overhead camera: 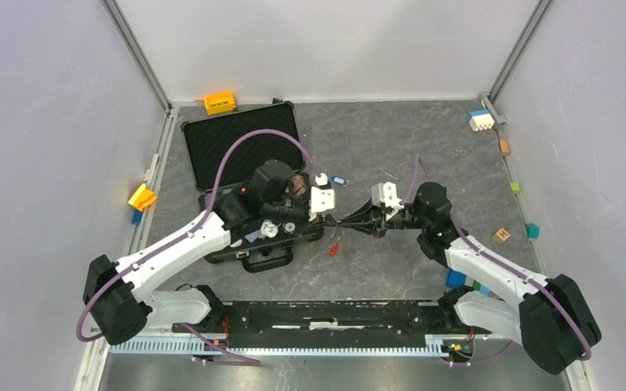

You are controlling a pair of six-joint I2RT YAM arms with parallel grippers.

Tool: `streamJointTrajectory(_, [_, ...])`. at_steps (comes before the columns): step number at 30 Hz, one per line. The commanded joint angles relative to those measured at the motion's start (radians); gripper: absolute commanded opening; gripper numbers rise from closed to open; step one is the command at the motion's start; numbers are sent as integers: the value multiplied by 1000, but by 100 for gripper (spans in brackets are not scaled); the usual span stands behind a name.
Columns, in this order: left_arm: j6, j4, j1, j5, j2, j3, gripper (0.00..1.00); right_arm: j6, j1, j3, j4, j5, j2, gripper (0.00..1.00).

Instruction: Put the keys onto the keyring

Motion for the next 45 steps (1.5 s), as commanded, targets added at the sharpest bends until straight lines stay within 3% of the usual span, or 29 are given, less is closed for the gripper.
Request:
streamJointTrajectory(1, [30,9,-12,-6,10,45,2,-75,9,49,-52,21,-22,7])
streamJointTrajectory(7, [-9,43,-11,-12,8,42,2,-74,11,45,-51,37,-26,0])
streamJointTrajectory(9, [-46,90,-8,0,-6,28,3,-12,4,36,20,44,-27,0])
streamJointTrajectory(15, [-148,301,22,79,-59,-70,18,309,-23,-7,361,21,7,0])
streamJointTrajectory(21, [-200,415,36,101,-54,-100,21,427,-25,-20,493,10,45,0])
streamJointTrajectory(27, [-241,460,54,123,-59,-104,19,452,-25,-38,540,8,59,0])
streamJointTrajectory(32, [-258,468,63,141,-59,-98,3,459,-25,-58,572,5,74,0])
streamJointTrajectory(35, [-247,426,65,138,-63,-83,2,412,-25,-69,532,5,76,2])
streamJointTrajectory(40, [-113,242,60,30,-85,-54,2,129,-25,-29,208,21,11,26])
streamJointTrajectory(45, [45,144,32,-90,-107,-70,2,-175,-21,46,-112,19,-37,39])
